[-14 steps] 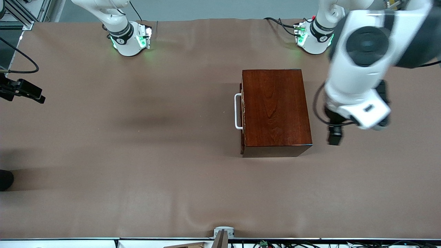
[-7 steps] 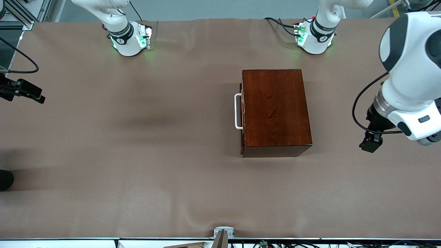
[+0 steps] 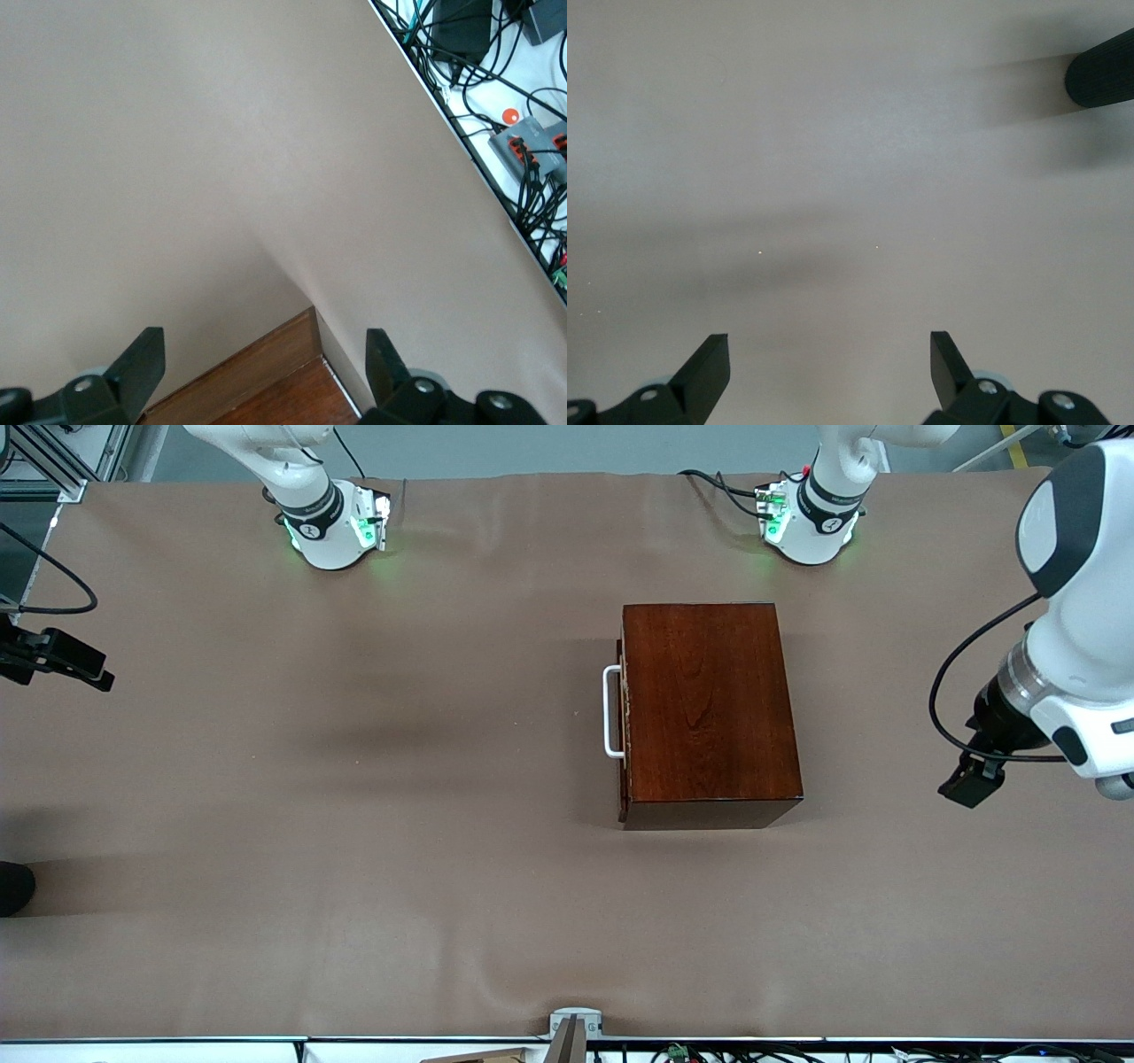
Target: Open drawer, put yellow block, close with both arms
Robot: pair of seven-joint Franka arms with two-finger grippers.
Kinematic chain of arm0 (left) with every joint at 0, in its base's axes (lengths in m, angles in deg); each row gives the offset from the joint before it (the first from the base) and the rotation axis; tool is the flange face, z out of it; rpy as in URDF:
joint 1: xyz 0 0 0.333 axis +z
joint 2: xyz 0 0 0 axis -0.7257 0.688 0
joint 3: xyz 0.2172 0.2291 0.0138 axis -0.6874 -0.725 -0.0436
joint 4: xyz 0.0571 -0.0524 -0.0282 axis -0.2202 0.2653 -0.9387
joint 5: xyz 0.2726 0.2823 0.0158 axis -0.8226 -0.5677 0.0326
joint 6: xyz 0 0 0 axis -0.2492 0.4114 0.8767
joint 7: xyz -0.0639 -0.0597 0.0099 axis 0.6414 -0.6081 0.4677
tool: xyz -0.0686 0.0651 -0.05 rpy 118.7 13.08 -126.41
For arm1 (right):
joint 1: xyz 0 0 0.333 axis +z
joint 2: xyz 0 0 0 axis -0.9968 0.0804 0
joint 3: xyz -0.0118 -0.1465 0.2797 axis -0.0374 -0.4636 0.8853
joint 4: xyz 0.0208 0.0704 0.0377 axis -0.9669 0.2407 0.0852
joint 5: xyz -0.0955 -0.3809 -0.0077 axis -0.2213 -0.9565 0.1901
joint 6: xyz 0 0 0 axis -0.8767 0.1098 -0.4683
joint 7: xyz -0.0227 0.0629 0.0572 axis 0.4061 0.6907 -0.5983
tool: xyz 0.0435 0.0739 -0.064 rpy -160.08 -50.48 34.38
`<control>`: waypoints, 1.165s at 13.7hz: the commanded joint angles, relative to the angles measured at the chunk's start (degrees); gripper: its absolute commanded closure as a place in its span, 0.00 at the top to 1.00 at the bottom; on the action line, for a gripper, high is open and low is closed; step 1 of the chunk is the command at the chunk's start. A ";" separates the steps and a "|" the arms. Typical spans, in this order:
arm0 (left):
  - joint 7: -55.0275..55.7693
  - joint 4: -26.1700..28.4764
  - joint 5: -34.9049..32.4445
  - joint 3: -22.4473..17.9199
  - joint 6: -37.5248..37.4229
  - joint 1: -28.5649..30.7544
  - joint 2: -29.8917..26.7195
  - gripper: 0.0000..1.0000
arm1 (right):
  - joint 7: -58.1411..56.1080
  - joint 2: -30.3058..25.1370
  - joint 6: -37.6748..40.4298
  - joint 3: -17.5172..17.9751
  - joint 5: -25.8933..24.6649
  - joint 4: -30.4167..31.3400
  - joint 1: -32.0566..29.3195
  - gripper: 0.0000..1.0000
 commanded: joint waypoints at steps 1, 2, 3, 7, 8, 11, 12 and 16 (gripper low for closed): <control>-4.14 5.77 0.82 0.70 0.17 0.27 -5.06 1.00 | 0.36 -0.62 0.18 1.12 -0.11 -0.05 -1.42 1.00; -5.29 7.53 0.91 0.70 0.17 0.36 -6.38 1.00 | 0.36 -0.62 0.18 1.12 -0.11 -0.05 -1.42 1.00; -6.00 9.20 0.82 0.70 0.17 0.36 -7.44 1.00 | 0.36 -0.62 0.18 1.12 -0.11 -0.05 -1.42 1.00; -12.06 13.77 0.56 0.35 0.17 0.54 -10.69 1.00 | 0.36 -0.71 0.27 1.21 -0.11 -0.05 -1.42 1.00; -13.81 14.48 0.38 0.26 0.17 0.62 -11.22 1.00 | 0.36 -0.71 0.27 1.21 -0.11 -0.05 -1.33 1.00; -21.45 16.94 0.29 0.43 -1.23 2.56 -13.42 1.00 | 0.36 -0.71 0.36 1.21 -0.11 -0.05 -1.33 1.00; -23.56 17.99 0.21 0.52 -1.85 2.99 -14.55 1.00 | 0.36 -0.71 0.36 1.21 -0.11 -0.05 -1.33 1.00; -32.09 18.88 0.47 9.97 -4.04 12.19 -17.20 1.00 | 0.36 -0.71 0.36 1.21 -0.11 -0.05 -1.33 1.00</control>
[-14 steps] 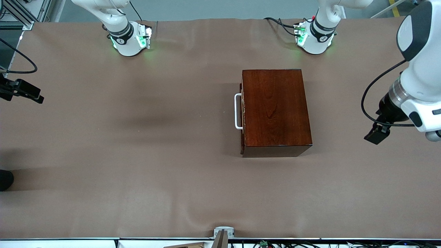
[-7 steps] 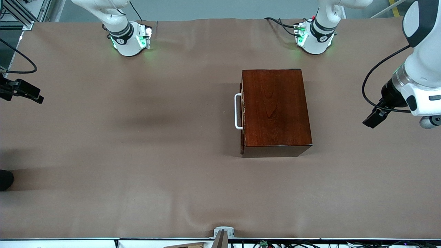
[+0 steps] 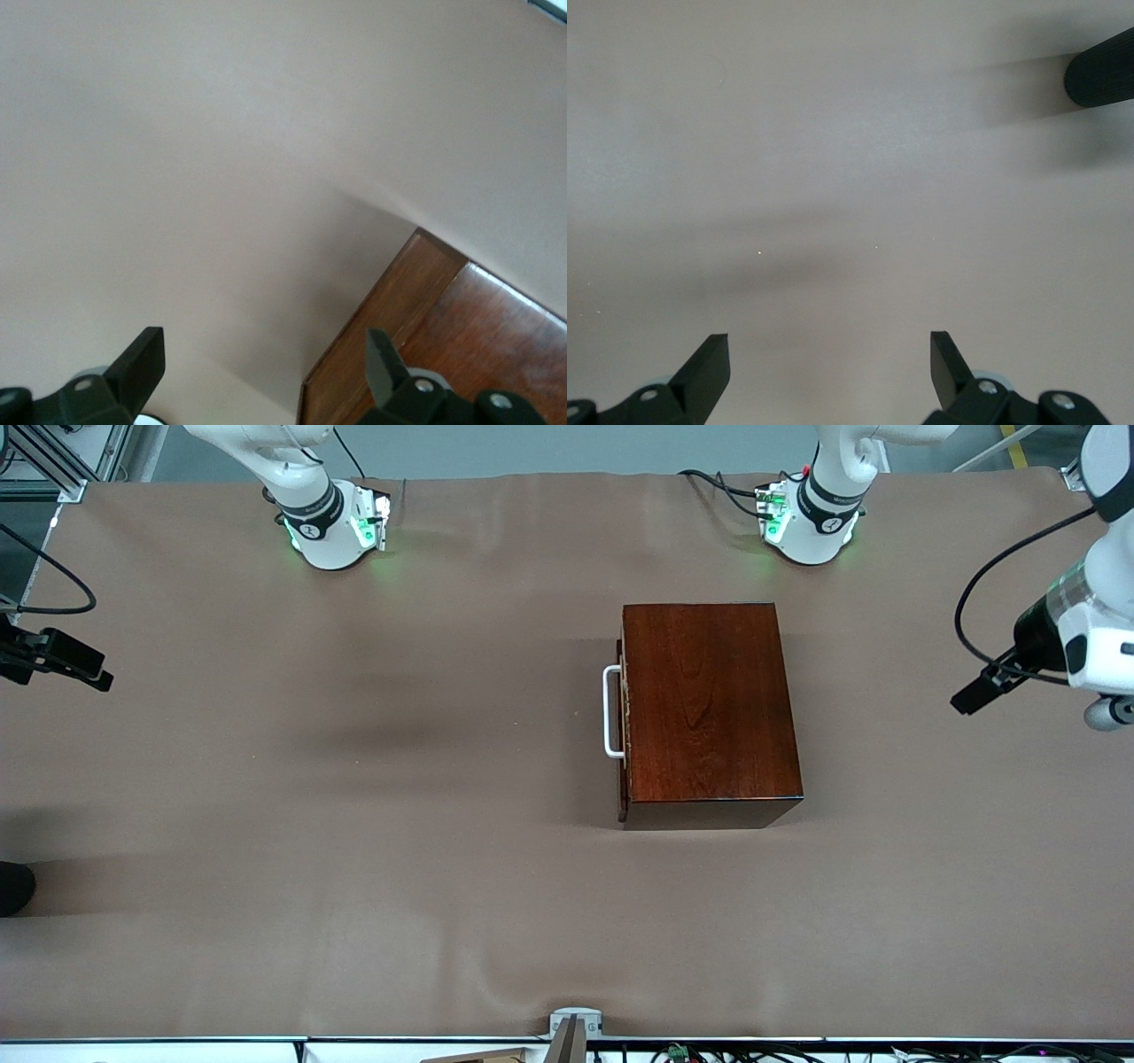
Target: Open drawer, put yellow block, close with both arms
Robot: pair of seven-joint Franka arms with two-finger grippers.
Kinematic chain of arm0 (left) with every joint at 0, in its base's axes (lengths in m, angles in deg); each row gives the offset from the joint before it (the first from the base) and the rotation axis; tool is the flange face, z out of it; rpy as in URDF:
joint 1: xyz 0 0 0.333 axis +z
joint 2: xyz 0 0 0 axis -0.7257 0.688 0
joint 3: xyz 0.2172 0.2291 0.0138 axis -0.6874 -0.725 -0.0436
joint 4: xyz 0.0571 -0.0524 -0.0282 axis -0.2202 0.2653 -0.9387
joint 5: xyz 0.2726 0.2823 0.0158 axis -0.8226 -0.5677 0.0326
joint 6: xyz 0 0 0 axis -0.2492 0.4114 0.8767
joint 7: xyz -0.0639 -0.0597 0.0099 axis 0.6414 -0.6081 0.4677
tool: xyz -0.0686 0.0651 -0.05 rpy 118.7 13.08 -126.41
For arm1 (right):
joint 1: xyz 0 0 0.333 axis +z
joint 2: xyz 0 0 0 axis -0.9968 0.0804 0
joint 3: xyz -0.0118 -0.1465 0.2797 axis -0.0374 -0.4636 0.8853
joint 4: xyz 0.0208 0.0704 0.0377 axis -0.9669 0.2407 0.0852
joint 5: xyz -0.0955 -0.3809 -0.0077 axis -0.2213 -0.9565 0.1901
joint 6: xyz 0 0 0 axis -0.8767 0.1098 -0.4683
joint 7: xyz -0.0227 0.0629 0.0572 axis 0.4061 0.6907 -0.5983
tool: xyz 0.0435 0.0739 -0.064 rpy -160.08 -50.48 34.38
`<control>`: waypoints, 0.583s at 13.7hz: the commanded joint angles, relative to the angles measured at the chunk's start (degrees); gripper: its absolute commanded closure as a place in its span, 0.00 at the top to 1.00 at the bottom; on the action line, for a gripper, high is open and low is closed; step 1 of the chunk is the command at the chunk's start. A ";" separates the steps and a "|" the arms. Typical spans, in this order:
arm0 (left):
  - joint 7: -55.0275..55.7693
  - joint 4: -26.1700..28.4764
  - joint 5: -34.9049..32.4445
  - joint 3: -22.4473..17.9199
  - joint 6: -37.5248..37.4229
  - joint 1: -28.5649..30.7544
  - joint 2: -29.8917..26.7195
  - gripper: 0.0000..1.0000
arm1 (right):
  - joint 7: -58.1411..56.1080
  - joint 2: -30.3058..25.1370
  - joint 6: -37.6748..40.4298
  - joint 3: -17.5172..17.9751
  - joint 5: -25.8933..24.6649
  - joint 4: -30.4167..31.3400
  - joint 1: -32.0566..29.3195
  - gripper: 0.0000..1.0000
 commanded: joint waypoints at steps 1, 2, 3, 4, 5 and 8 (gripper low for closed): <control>-3.74 2.07 0.47 9.18 -1.03 7.77 -3.11 1.00 | 0.36 -0.71 0.35 1.11 -0.11 -0.05 -1.24 1.00; -4.27 1.98 0.47 10.34 -1.47 8.58 -3.46 1.00 | 0.36 -0.71 0.35 1.11 -0.11 -0.05 -1.24 1.00; -4.97 1.98 0.73 10.35 -1.65 8.50 -3.90 1.00 | 0.36 -0.71 0.35 1.11 -0.11 -0.05 -1.24 1.00; -7.50 1.98 0.82 10.35 -2.08 8.58 -4.08 1.00 | 0.36 -0.71 0.27 1.11 -0.11 -0.05 -1.24 1.00; -10.31 1.98 0.82 10.27 -3.05 8.59 -4.43 1.00 | 0.36 -0.71 0.35 1.11 -0.11 -0.05 -1.24 1.00; -18.76 1.89 4.14 8.69 -4.19 8.76 -5.13 1.00 | 0.36 -0.71 0.35 1.11 -0.11 -0.05 -1.24 1.00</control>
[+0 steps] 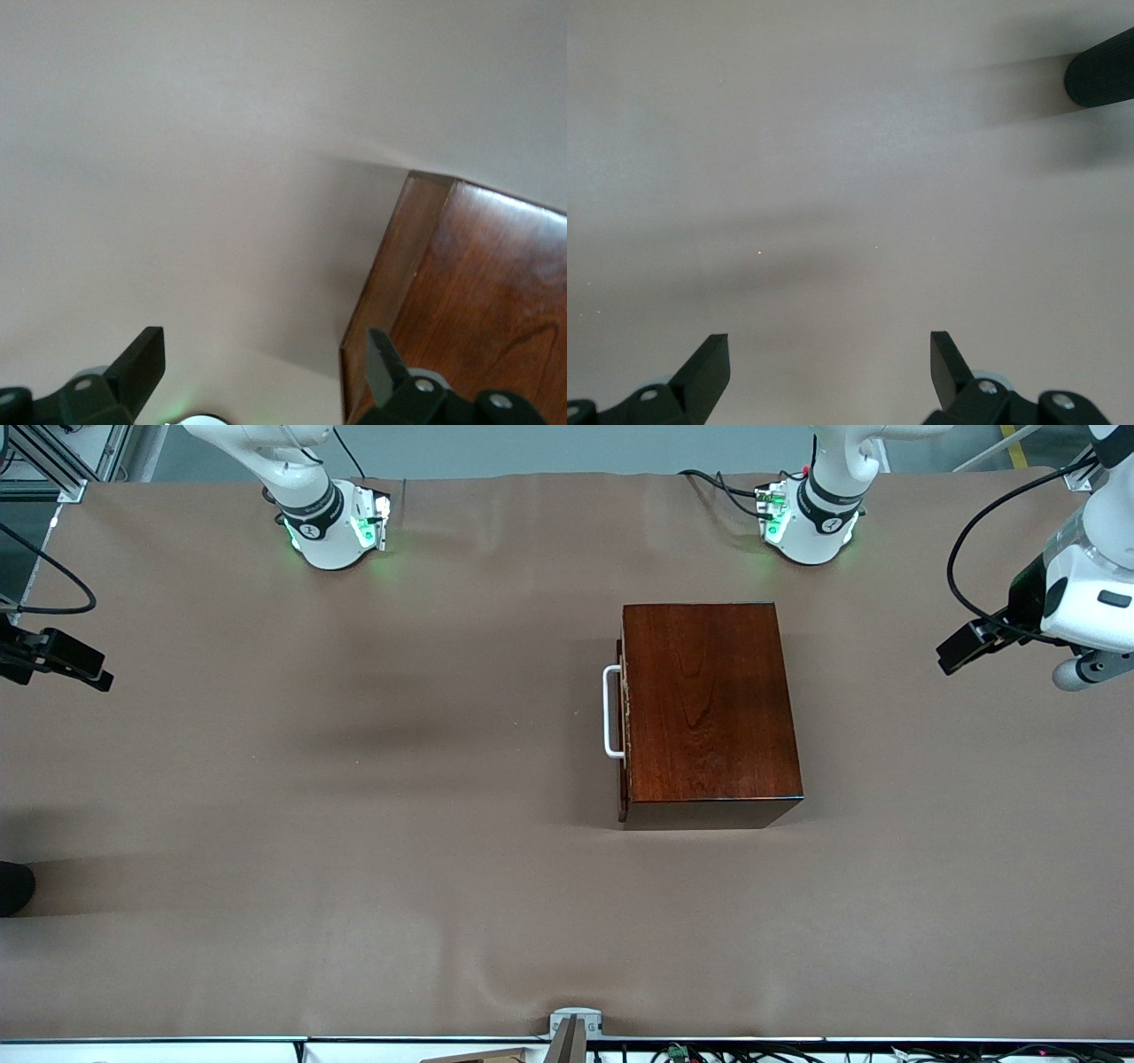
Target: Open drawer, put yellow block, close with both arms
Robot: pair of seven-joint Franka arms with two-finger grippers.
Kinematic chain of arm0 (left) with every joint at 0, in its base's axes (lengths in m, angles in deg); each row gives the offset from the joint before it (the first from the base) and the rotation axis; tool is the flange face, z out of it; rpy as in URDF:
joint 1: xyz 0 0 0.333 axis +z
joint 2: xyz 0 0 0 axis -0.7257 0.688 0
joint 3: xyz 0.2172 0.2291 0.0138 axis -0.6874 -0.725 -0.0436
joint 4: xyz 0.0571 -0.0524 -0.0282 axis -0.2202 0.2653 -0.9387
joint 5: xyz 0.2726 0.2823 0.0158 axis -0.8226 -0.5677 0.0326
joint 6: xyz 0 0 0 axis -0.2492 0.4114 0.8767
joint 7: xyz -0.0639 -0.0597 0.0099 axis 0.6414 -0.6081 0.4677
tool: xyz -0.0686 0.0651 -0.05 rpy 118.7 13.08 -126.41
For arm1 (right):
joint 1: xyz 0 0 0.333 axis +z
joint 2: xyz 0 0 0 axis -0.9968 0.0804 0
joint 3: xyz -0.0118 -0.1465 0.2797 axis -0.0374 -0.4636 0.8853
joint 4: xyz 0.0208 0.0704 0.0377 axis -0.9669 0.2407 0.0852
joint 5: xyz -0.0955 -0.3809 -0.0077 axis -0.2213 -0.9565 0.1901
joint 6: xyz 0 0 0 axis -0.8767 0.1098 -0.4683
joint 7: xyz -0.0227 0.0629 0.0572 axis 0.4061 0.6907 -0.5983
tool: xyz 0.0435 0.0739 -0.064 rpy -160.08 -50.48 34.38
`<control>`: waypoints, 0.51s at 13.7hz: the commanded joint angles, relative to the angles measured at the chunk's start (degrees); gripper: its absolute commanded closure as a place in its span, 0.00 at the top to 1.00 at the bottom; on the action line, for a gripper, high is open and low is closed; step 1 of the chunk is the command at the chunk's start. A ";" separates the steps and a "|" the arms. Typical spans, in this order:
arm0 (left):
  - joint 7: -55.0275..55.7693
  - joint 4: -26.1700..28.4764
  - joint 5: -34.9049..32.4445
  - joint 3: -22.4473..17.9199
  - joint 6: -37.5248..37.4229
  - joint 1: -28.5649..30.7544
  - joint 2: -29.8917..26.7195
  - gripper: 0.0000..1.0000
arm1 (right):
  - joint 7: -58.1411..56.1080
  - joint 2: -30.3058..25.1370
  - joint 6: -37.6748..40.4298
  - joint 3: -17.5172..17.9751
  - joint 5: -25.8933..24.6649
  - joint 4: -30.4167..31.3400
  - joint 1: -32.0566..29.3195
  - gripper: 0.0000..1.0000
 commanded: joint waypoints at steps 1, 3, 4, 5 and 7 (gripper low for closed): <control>-6.97 1.19 3.56 -1.01 -1.50 1.01 -1.94 1.00 | 0.36 -0.71 0.35 1.10 -0.11 -0.05 -1.24 1.00; -14.08 1.10 3.48 -1.19 -3.00 1.19 -1.94 1.00 | 0.36 -0.71 0.27 1.10 -0.11 -0.05 -1.24 1.00; -16.99 1.28 3.57 -1.19 -3.79 1.27 -1.76 1.00 | 0.36 -0.62 0.27 1.10 -0.11 -0.05 -1.24 1.00; -18.32 1.37 3.66 -1.19 -4.32 1.45 -1.85 1.00 | 0.36 -0.71 0.27 1.10 -0.11 -0.05 -1.24 1.00; -20.26 1.28 6.19 -1.10 -4.93 1.63 -2.02 1.00 | 0.36 -0.62 0.27 1.10 -0.11 -0.05 -1.24 1.00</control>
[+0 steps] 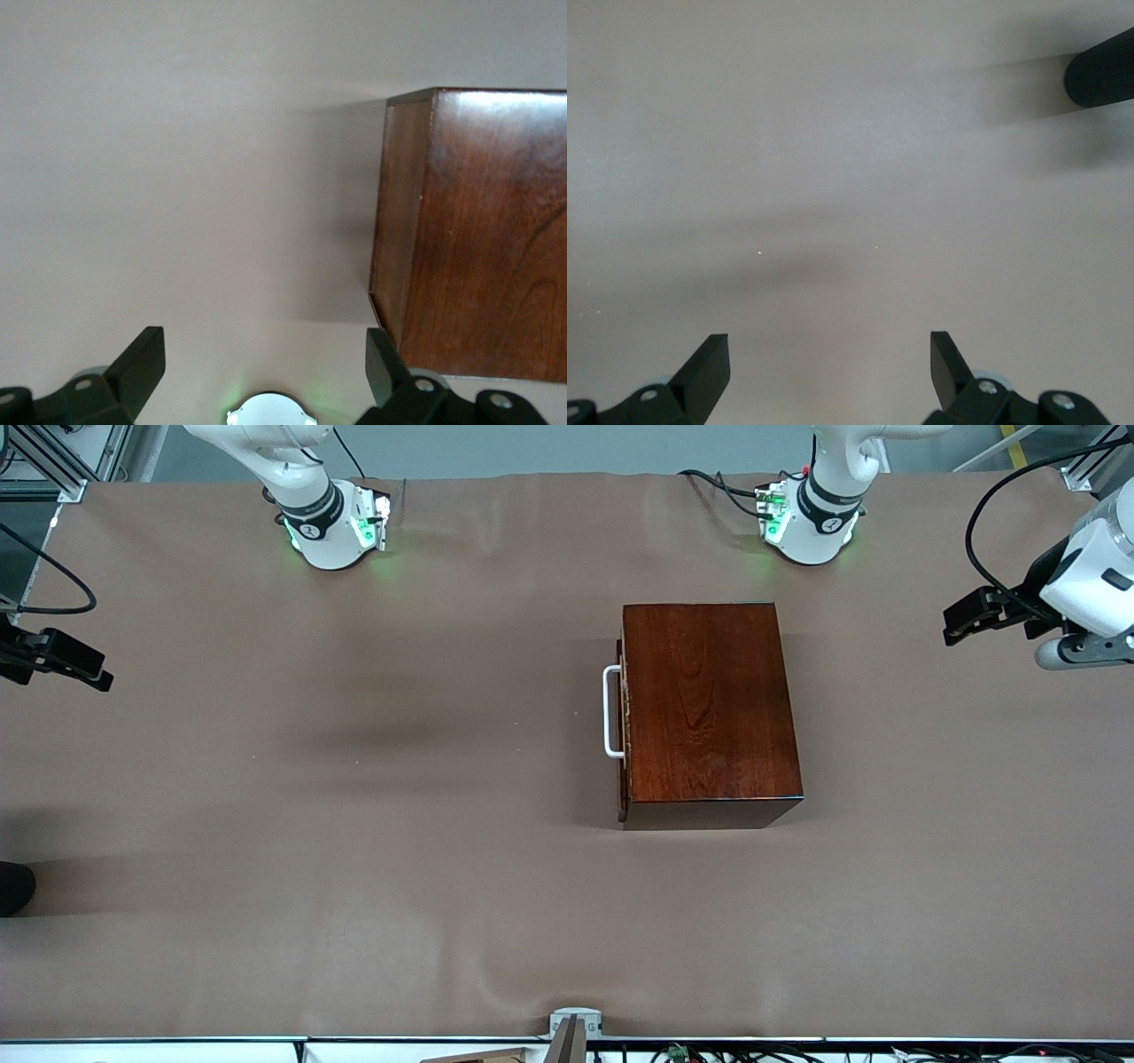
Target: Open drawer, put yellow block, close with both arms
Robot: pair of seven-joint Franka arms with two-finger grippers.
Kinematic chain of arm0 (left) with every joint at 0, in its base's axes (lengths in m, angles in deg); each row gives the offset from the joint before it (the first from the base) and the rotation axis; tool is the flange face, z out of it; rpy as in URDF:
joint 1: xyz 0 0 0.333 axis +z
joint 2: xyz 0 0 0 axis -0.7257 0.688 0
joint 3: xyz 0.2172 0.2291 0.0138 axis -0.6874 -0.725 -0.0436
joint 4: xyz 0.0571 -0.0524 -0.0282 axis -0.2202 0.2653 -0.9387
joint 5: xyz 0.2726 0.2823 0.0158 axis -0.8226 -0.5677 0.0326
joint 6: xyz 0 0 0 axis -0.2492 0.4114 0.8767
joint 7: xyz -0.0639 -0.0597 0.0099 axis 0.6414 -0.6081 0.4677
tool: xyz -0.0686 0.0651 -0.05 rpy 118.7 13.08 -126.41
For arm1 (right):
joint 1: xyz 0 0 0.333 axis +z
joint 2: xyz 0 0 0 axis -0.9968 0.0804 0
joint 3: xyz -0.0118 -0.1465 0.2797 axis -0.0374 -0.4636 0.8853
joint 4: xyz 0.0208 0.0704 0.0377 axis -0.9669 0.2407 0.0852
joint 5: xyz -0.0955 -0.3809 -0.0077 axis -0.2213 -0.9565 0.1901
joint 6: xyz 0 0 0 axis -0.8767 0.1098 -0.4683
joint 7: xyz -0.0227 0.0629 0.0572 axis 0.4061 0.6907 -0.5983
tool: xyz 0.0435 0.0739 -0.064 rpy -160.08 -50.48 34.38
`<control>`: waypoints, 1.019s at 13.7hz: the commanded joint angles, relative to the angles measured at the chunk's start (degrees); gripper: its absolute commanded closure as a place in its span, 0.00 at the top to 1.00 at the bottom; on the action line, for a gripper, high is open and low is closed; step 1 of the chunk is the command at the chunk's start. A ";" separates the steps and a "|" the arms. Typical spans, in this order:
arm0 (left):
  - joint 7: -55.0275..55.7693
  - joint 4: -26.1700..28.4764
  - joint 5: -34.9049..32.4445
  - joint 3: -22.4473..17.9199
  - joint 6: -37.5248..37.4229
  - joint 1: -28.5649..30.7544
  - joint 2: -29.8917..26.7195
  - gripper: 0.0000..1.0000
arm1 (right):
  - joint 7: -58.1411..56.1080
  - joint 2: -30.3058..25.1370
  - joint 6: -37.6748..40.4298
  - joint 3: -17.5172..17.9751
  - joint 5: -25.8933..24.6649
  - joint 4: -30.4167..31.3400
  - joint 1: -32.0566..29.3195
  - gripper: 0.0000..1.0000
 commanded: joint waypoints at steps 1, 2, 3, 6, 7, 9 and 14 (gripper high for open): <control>-3.40 1.00 3.68 0.29 -0.86 0.97 -1.52 1.00 | 0.36 -0.71 0.27 1.09 -0.11 -0.05 -1.24 1.00; -4.01 1.00 3.95 0.38 -0.86 0.97 -1.52 1.00 | 0.36 -0.62 0.18 1.09 -0.11 -0.05 -1.24 1.00; -4.89 1.08 3.78 0.29 -0.51 0.97 -1.34 1.00 | 0.36 -0.62 0.18 1.09 -0.11 -0.05 -1.24 1.00; -5.69 1.17 2.29 0.73 3.43 0.79 -0.90 1.00 | 0.36 -0.62 0.27 1.09 -0.11 -0.05 -1.24 1.00; -5.60 1.08 1.68 0.73 3.62 0.71 -0.73 1.00 | 0.36 -0.62 0.27 1.09 -0.11 -0.05 -1.32 1.00; -5.08 1.17 0.54 0.82 3.71 0.27 -0.20 1.00 | 0.36 -0.62 0.27 1.09 -0.11 -0.05 -1.32 1.00; -4.90 0.38 -2.64 2.40 3.71 0.53 -0.11 1.00 | 0.36 -0.62 0.18 1.09 -0.11 -0.05 -1.24 1.00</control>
